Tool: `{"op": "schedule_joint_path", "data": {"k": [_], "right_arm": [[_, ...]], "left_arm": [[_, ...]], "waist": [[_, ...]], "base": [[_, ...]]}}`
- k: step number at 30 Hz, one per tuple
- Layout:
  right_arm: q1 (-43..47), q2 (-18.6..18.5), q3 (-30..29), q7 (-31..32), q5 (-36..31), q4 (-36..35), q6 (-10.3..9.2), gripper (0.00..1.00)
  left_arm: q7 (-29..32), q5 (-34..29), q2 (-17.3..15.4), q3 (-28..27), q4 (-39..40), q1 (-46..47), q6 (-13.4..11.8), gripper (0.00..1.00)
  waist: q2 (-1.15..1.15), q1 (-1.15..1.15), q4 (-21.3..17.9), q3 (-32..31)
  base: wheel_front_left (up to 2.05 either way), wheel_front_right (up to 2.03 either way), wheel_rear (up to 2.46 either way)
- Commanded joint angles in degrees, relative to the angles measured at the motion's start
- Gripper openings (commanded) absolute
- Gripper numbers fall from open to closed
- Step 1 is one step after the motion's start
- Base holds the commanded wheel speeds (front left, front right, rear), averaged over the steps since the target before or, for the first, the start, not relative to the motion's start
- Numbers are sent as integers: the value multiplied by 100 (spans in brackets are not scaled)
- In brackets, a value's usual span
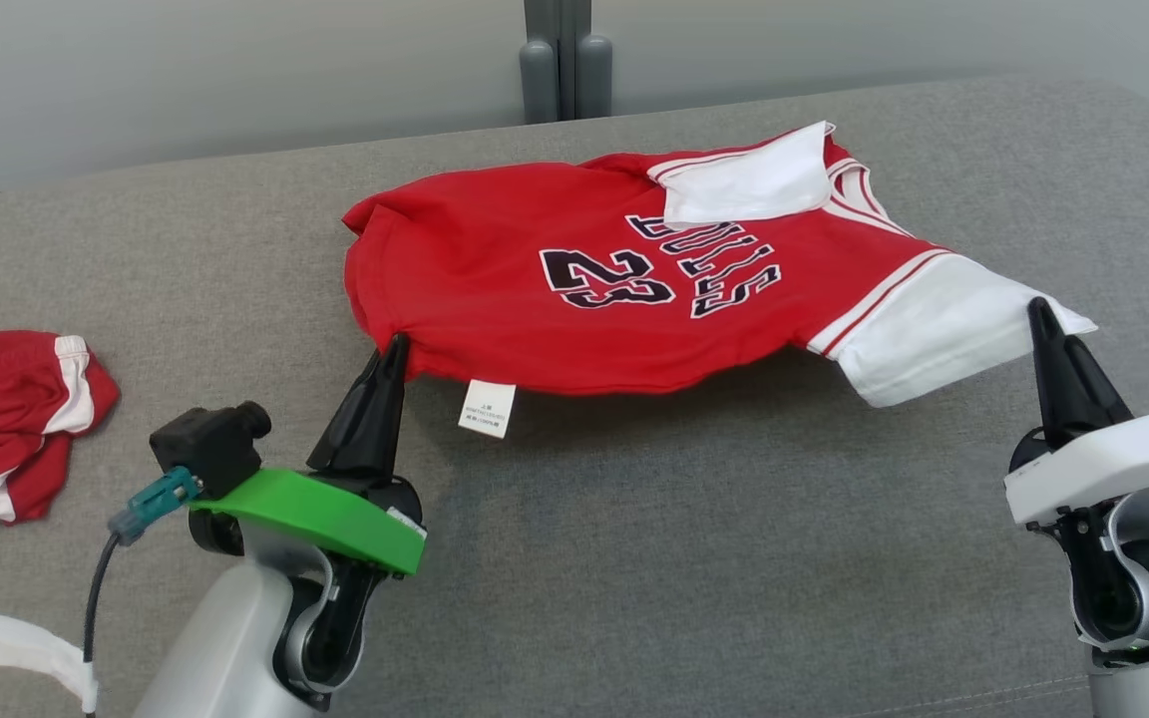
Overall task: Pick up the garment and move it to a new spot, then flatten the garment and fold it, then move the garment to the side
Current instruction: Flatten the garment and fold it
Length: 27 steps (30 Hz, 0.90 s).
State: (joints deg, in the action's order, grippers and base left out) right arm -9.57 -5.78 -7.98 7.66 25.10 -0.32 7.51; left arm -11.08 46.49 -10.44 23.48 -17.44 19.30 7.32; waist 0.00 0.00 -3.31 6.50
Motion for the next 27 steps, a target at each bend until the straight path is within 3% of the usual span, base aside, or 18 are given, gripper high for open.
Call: {"op": "schedule_joint_path", "data": {"k": [1,6,10,12,16,20,23,25,27], "right_arm": [[134,40,-66,79,61,-292,-4,0],[350,177,-250,343,113,-1198,-4,0],[272,228,-294,511,100,-1453,-3,0],[58,235,-213,622,116,-1384,-2,0],[-739,145,74,895,124,-829,-2,0],[-2174,-64,593,829,209,101,-2,0],[-3524,-201,849,539,74,969,-1,0],[-4340,-163,1013,261,37,1501,-1,0],[-5047,-221,1258,-127,-118,1946,-1,0]], "left_arm": [[67,138,-77,-65,279,-149,20,0],[349,422,-323,-268,1391,-530,-170,0],[566,202,-635,-302,1838,-558,-405,0],[654,200,-628,-280,1891,-414,-438,0],[875,-102,-841,-223,1603,226,-415,0],[937,-173,-891,-359,1107,1253,-318,0],[1018,-239,-979,-402,589,2293,-197,0],[1040,-607,-1223,-288,200,2979,-123,0],[944,-748,-1250,-207,-197,3500,-70,0]], "waist": [[0,0,-36,-32],[0,0,-104,49],[0,0,-150,297],[0,0,-179,513],[0,0,-261,1106],[0,0,-446,1834],[0,0,-547,2362],[0,0,-606,2575],[0,0,-645,2625]], "base": [[0,0,0],[0,0,0],[0,0,0],[0,0,0],[0,0,0],[0,0,0],[0,0,0],[0,0,0],[0,0,0]]}}
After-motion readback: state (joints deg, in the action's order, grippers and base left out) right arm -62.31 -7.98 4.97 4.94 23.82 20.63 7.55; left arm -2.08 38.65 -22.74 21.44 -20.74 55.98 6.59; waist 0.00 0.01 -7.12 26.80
